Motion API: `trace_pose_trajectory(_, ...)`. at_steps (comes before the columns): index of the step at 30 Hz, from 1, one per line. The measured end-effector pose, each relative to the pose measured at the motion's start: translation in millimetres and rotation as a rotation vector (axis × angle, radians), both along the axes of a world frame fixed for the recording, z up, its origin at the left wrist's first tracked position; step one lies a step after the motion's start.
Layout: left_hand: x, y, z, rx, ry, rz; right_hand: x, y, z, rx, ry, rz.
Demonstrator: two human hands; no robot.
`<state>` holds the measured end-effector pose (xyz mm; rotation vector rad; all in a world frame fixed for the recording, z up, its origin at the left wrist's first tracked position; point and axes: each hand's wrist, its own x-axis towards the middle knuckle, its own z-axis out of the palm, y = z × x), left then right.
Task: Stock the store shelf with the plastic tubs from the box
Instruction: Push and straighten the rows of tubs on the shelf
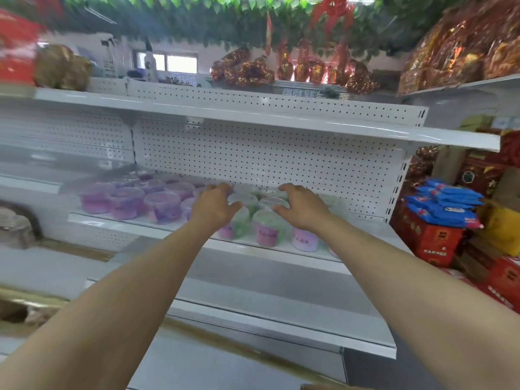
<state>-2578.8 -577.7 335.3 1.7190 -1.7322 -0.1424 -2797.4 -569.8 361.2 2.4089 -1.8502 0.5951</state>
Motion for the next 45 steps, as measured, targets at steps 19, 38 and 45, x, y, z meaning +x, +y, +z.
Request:
trace_pose_trajectory(19, 298.0, -84.5, 19.8, -0.007, -0.079, 0.021, 282.8, -93.7, 5.7, 0.008, -0.106, 0.014)
trace_pose_trajectory(38, 435.9, -329.0, -31.5, 0.282, -0.206, -0.119, 444.3, -350.8, -44.8, 0.249, 0.026, 0.040)
trace_pose_trajectory(45, 447.1, -407.9, -57.1, 0.423, -0.414, -0.261, 474.0, -414.3, -75.7, 0.389, 0.052, -0.002)
